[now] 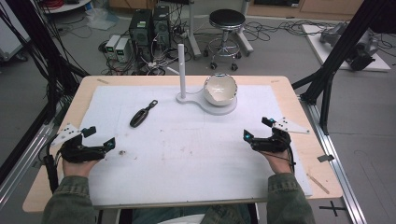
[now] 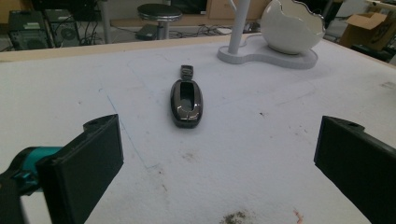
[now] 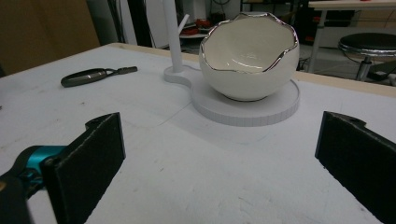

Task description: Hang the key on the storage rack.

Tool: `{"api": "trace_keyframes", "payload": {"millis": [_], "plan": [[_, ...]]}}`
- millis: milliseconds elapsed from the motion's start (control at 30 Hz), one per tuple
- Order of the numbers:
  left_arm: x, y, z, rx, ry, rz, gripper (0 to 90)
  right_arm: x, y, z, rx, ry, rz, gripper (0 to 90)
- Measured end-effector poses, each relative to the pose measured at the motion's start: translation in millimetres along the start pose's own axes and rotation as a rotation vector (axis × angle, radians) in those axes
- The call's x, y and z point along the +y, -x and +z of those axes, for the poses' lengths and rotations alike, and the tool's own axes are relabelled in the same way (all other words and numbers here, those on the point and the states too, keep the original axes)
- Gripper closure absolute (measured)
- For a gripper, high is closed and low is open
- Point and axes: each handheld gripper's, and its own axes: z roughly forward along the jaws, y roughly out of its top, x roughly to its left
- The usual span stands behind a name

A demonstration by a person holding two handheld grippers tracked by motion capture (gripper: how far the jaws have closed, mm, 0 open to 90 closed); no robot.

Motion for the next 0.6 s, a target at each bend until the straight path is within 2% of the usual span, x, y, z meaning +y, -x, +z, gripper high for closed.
{"api": "trace_keyframes", "payload": {"millis": [600], "plan": [[0.0, 1.0, -0.3, 0.000, -0.008, 0.002, 1.7, -0.3, 0.9, -0.9, -0.012, 0.004, 0.012, 0.5]]}}
